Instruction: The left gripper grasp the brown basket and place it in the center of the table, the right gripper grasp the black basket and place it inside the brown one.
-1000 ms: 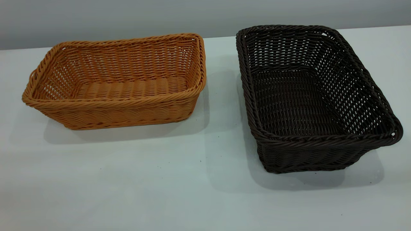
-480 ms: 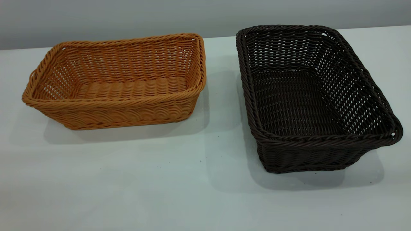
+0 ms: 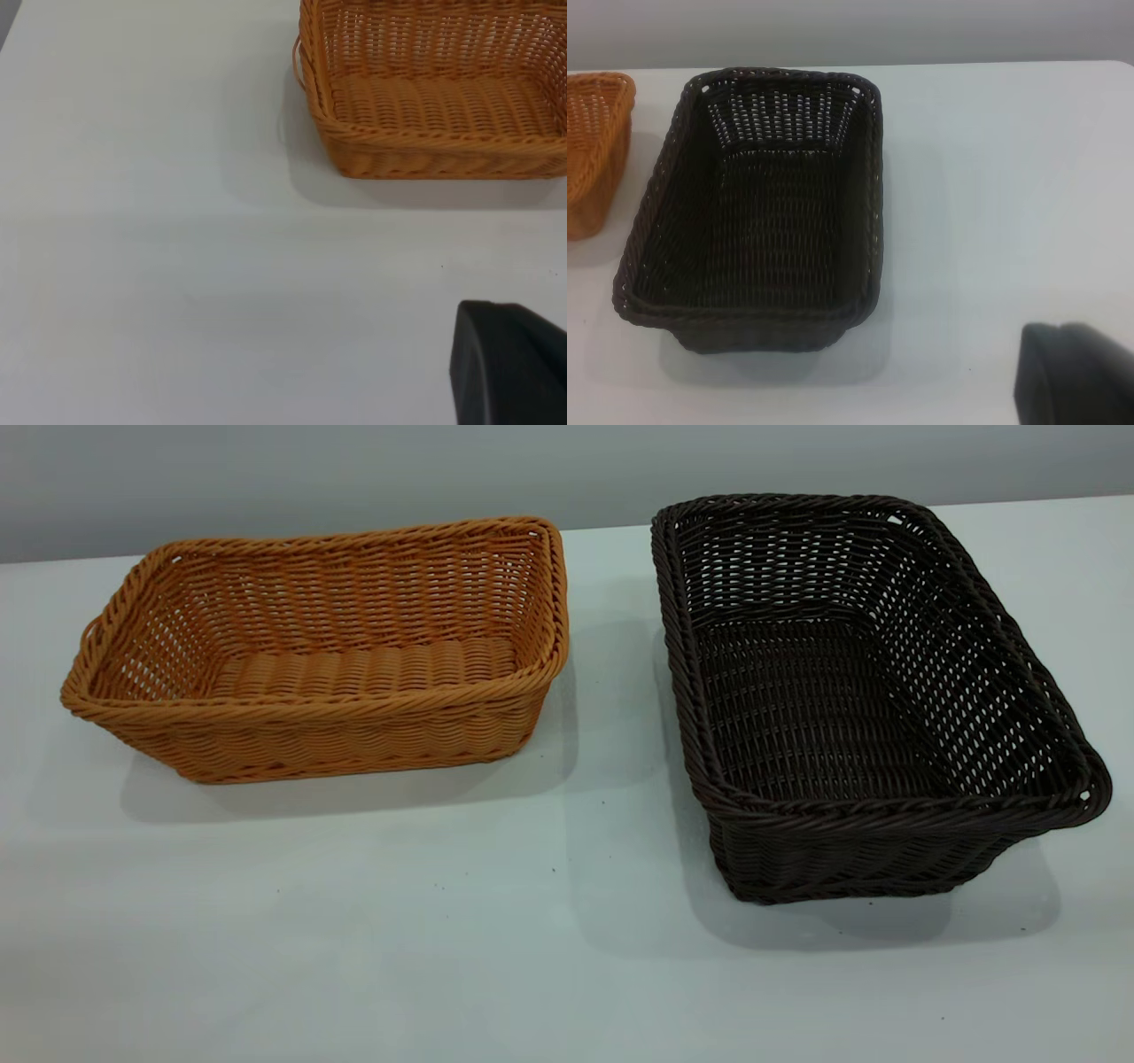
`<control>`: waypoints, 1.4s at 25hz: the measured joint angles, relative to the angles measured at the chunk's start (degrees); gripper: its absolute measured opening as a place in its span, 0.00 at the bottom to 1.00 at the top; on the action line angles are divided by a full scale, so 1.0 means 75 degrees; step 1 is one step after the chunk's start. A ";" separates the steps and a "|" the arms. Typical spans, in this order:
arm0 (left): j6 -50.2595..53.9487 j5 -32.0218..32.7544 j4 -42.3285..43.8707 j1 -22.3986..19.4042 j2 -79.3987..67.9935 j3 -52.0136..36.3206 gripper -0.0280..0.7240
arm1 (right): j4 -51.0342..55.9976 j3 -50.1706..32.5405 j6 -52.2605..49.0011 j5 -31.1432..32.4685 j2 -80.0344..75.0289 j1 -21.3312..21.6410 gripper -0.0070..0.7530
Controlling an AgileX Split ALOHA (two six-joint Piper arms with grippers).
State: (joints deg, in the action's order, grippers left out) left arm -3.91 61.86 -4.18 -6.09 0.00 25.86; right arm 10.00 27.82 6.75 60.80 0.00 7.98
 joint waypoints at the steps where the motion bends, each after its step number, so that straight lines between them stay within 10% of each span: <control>1: 0.0000 0.0000 0.0000 0.0000 0.0000 0.0000 0.04 | 0.0000 0.0000 0.0000 0.0000 0.0000 0.0000 0.01; 35: -0.0312 0.0001 -0.0469 0.0015 0.0000 0.0078 0.05 | 0.0493 0.0031 0.0334 0.0008 0.0000 0.0000 0.04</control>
State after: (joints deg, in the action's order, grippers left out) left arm -6.25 61.87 -7.70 -5.97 0.00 26.44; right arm 13.70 28.05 9.26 60.85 0.00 7.98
